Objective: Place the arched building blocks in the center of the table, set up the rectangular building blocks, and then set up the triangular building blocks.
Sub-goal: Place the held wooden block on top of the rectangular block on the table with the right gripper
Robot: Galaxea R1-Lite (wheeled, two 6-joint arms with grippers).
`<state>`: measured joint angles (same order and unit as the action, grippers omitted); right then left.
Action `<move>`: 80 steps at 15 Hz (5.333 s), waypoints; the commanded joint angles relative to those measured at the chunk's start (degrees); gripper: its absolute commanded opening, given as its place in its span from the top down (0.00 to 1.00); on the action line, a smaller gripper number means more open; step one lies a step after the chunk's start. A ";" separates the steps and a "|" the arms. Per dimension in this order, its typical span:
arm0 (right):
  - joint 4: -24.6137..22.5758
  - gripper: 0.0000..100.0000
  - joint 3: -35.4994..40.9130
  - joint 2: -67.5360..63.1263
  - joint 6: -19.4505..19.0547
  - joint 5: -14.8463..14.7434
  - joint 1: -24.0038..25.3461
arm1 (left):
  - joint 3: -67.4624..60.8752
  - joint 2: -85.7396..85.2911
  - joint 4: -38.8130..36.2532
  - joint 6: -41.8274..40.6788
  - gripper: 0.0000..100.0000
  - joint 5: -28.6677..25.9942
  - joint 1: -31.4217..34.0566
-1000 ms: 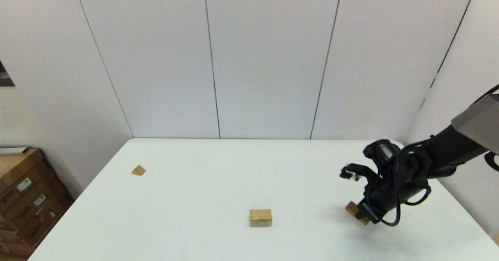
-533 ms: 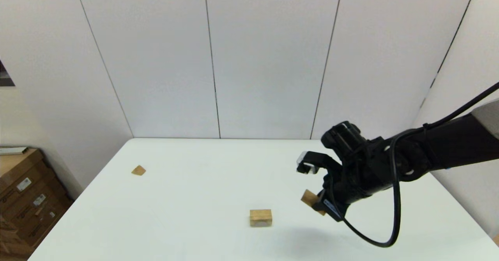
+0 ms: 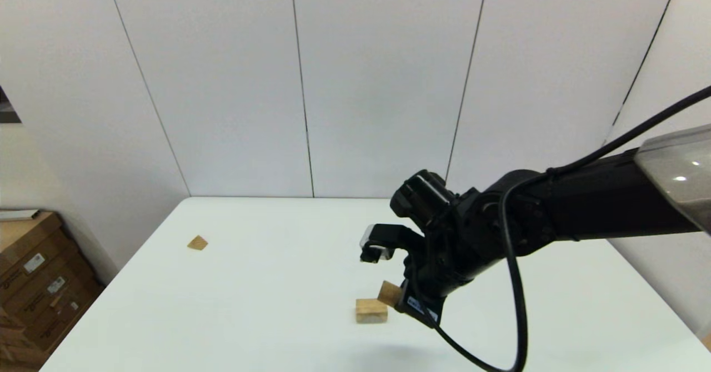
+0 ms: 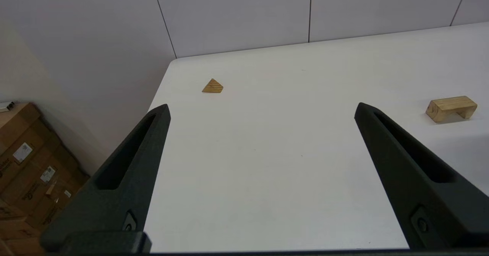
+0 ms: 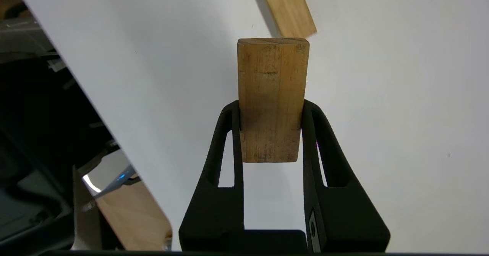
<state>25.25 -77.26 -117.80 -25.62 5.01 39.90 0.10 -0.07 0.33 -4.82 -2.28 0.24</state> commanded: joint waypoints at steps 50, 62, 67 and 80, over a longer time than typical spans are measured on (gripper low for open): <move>9.73 1.00 -24.78 -23.44 -3.64 -0.09 -0.26 | -0.01 0.07 -0.07 -0.02 0.00 -0.01 0.02; 9.73 1.00 -25.48 -23.79 -3.64 -0.09 -0.88 | -0.01 0.07 0.02 -0.02 0.00 -0.01 0.02; 12.28 1.00 -25.92 -23.79 -3.73 -0.18 -0.88 | -0.01 0.07 0.02 -0.02 0.00 -0.01 0.02; 12.46 1.00 -26.71 -24.23 -3.56 -0.09 -0.88 | -0.01 0.07 0.02 -0.02 0.00 -0.01 0.02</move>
<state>37.46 -104.00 -141.84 -29.03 4.85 39.05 0.10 -0.07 0.30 -4.79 -2.28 0.24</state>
